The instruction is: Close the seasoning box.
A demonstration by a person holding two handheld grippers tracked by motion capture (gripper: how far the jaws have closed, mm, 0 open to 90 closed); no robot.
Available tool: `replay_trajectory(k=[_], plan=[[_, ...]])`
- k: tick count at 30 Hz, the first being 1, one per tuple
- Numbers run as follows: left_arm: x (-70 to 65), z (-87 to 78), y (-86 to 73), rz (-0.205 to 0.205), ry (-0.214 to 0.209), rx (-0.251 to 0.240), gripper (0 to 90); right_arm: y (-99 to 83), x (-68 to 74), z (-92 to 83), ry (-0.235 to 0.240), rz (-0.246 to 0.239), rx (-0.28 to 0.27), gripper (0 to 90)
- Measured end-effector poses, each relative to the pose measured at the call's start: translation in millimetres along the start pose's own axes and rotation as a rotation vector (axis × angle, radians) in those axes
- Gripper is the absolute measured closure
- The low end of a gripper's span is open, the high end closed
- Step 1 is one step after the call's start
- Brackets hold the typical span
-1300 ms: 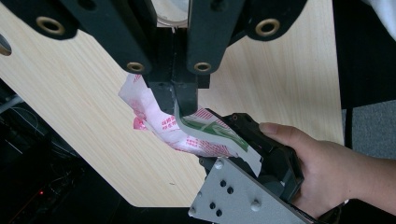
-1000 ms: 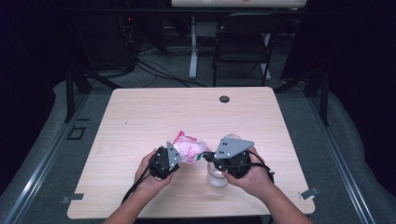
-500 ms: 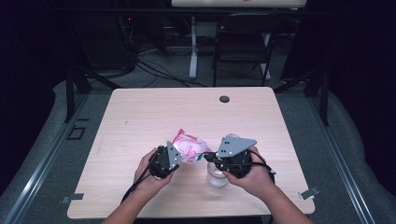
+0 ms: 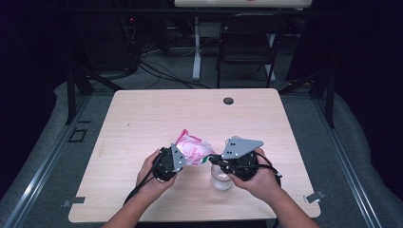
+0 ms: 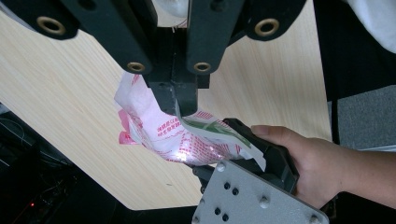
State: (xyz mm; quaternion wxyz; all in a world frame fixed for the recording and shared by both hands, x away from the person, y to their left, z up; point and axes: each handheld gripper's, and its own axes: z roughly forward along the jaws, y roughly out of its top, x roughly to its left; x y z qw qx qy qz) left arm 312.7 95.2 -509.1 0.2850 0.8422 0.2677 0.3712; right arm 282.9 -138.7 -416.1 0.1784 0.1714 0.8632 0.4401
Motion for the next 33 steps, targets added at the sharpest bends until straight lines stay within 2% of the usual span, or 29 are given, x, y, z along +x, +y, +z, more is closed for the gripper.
replay_trajectory(k=[26, 33], plan=[[1.5, -5.1, 7.1, 0.090, 0.071, -0.018, 59.4, -4.9, 1.9, -5.2, -0.007, -0.006, -0.008, 90.0], [1.0, -5.3, 8.7, 0.096, 0.083, -0.023, 59.5, -6.5, 2.1, -6.2, -0.006, -0.004, -0.011, 90.0]])
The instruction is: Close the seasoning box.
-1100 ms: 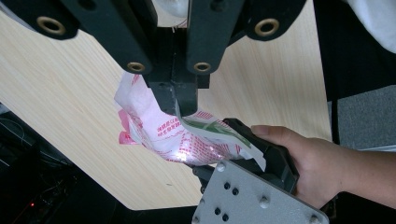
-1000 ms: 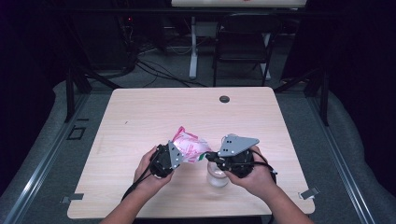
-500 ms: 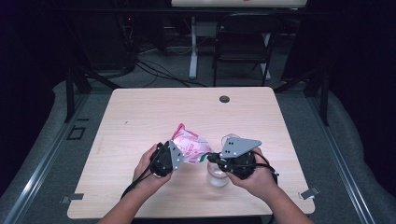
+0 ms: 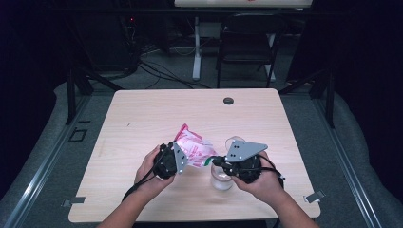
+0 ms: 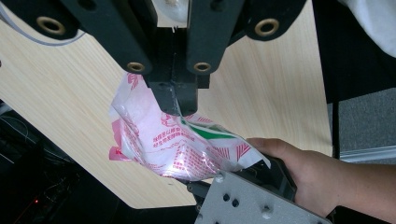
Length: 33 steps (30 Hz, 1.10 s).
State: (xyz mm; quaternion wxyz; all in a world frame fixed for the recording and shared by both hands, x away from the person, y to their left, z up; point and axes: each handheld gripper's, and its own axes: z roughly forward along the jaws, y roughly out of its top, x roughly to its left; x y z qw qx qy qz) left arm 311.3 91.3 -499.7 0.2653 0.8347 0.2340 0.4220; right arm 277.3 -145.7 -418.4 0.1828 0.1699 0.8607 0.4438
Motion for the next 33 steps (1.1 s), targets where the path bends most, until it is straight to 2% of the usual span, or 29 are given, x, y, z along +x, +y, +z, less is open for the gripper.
replay_trajectory(k=[11, 18, 22, 29, 33], plan=[[-3.1, 1.1, 0.6, 0.022, -0.001, 0.006, 59.5, -2.5, -0.2, -0.6, -0.003, 0.003, 0.003, 90.0], [-7.1, 3.0, -0.7, 0.024, -0.021, 0.015, 59.6, -5.6, -0.1, -0.5, -0.004, 0.005, 0.012, 90.0], [-11.7, 4.1, -1.6, 0.043, -0.033, 0.029, 59.7, -9.8, 0.4, 0.4, -0.005, 0.008, 0.017, 90.0], [-14.5, 4.5, -1.1, 0.070, -0.021, 0.027, 59.7, -13.7, 0.6, 0.0, -0.006, 0.019, 0.016, 90.0], [-21.2, 3.8, -2.6, 0.108, 0.016, 0.019, 59.8, -15.7, 0.5, 0.6, -0.005, 0.019, 0.021, 90.0]])
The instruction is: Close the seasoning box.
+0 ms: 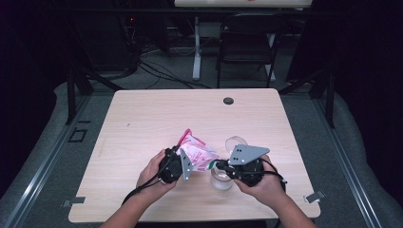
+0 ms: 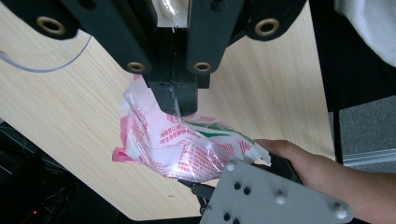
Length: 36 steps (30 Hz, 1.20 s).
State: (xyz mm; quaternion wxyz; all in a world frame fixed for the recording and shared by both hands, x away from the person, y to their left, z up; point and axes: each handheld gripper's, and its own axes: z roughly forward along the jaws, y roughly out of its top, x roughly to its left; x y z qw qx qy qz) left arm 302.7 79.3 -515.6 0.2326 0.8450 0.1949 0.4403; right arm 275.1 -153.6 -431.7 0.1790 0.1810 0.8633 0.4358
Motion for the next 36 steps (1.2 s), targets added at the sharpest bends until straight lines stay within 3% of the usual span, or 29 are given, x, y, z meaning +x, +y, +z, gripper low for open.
replay_trajectory(k=[19, 36], plan=[[-13.5, 0.1, -5.0, 0.065, 0.121, -0.038, 60.5, -6.4, 3.9, 3.8, 0.003, -0.002, 0.015, 90.0], [-15.3, -1.9, -5.0, 0.104, 0.159, -0.036, 60.7, -9.0, 5.1, 4.8, 0.003, -0.004, 0.015, 90.0]])
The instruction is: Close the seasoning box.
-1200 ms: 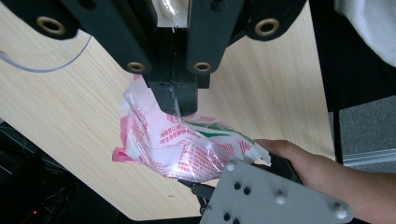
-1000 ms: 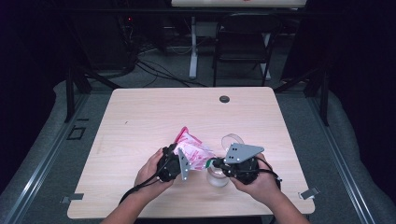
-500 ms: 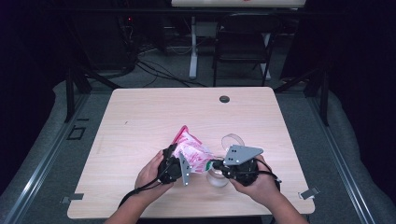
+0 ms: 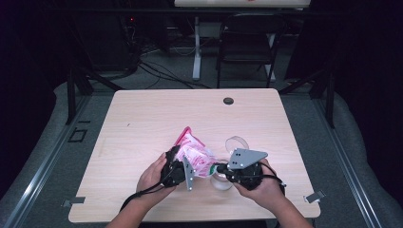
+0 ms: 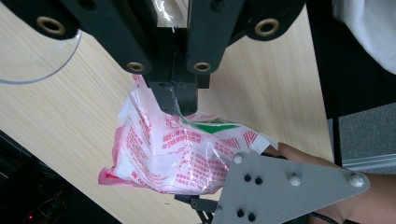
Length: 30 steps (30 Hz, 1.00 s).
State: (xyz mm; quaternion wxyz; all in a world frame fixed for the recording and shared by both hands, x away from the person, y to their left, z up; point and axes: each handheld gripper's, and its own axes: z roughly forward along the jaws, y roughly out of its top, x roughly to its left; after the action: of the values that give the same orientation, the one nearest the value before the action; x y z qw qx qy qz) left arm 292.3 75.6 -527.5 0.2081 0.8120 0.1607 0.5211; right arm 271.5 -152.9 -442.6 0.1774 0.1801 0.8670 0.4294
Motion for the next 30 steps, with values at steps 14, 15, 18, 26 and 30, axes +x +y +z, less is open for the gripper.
replay_trajectory(k=[14, 15, 18, 26, 30], plan=[[5.0, -4.0, 6.3, 0.069, 0.036, 0.014, 60.8, -1.8, -0.4, -2.0, -0.003, 0.009, -0.010, 90.0], [4.7, -3.9, 6.7, 0.069, 0.038, 0.013, 60.9, -2.0, -0.4, -2.0, -0.003, 0.011, -0.012, 90.0], [5.3, -5.3, 9.1, 0.110, 0.046, 0.035, 60.9, -2.7, -0.9, -2.4, -0.006, 0.012, -0.010, 90.0], [7.0, -7.0, 14.0, 0.157, 0.054, 0.042, 61.0, -4.8, -1.9, -3.8, -0.006, 0.019, -0.010, 90.0], [8.2, -7.5, 15.6, 0.175, 0.066, 0.038, 61.0, -4.9, -2.3, -4.8, -0.011, 0.019, -0.012, 90.0]])
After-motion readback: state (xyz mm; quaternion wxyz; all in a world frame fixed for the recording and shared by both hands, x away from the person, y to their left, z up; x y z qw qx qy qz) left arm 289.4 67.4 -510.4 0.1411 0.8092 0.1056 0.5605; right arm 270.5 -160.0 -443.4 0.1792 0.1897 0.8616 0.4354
